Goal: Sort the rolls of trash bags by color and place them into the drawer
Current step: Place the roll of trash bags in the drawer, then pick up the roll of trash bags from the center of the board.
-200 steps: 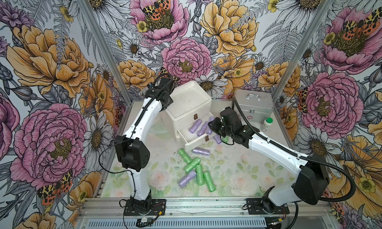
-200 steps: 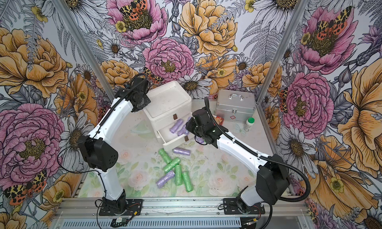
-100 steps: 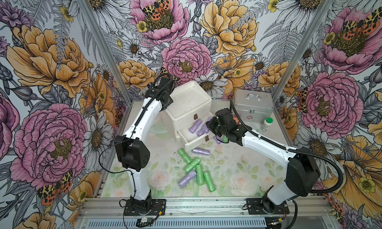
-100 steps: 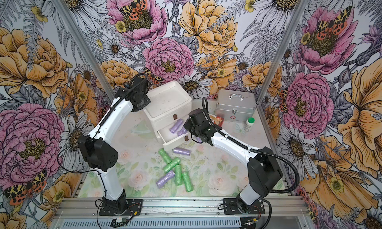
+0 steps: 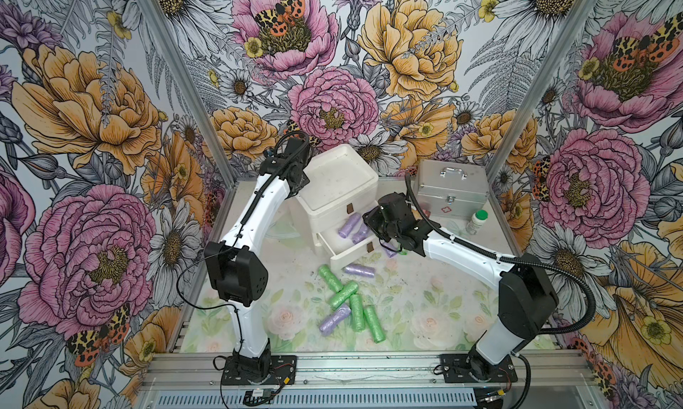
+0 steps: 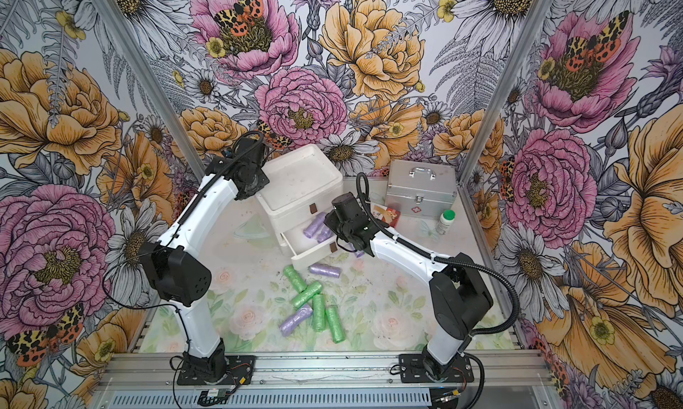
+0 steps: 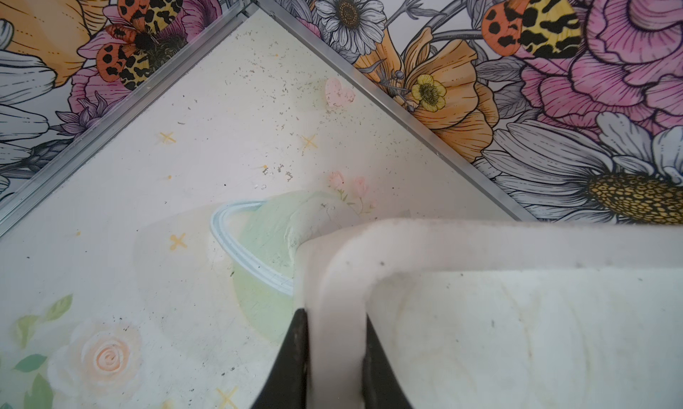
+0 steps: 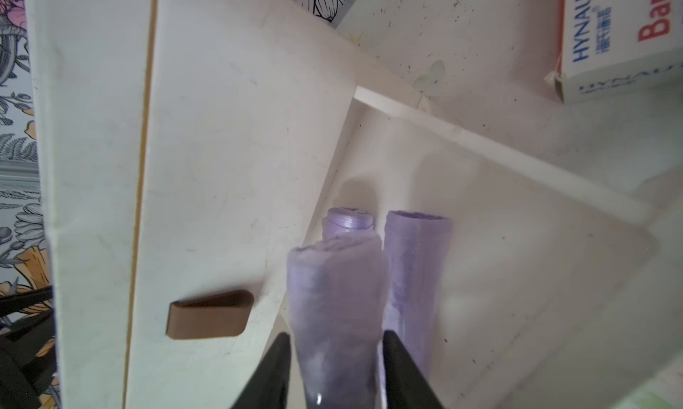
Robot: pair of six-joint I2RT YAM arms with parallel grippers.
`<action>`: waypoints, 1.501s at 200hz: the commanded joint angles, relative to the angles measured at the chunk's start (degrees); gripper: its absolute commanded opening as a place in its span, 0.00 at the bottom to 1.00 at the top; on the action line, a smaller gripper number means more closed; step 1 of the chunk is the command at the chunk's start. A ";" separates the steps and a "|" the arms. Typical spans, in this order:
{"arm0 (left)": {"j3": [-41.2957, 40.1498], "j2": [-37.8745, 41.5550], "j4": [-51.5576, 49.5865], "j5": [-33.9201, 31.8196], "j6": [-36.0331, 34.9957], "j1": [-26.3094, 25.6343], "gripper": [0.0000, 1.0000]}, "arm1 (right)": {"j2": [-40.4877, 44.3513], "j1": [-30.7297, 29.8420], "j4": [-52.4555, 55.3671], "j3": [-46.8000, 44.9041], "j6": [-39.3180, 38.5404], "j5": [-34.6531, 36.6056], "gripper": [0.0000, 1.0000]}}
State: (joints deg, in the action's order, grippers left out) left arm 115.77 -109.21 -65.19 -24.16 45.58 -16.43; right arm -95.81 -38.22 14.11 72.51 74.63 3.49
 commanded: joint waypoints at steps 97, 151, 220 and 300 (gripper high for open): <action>-2.84 -5.41 -1.89 21.56 6.10 -2.12 0.00 | 16.30 -0.19 -1.19 -12.44 -12.96 4.46 0.61; -2.97 -5.16 -1.95 21.71 6.25 -2.30 0.00 | 21.49 -5.63 -1.13 -25.28 -26.54 1.17 0.61; -3.35 -4.61 -1.97 21.18 6.36 -2.47 0.00 | 17.07 -23.36 1.77 -22.35 -45.41 -8.60 0.60; -4.31 -4.44 -1.94 21.18 6.26 -2.21 0.00 | 7.78 -31.61 7.95 -14.94 -74.71 -13.33 0.77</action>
State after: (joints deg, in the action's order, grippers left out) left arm 115.55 -109.10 -65.04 -24.08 45.52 -16.43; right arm -86.98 -69.21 19.53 55.18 13.63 -8.56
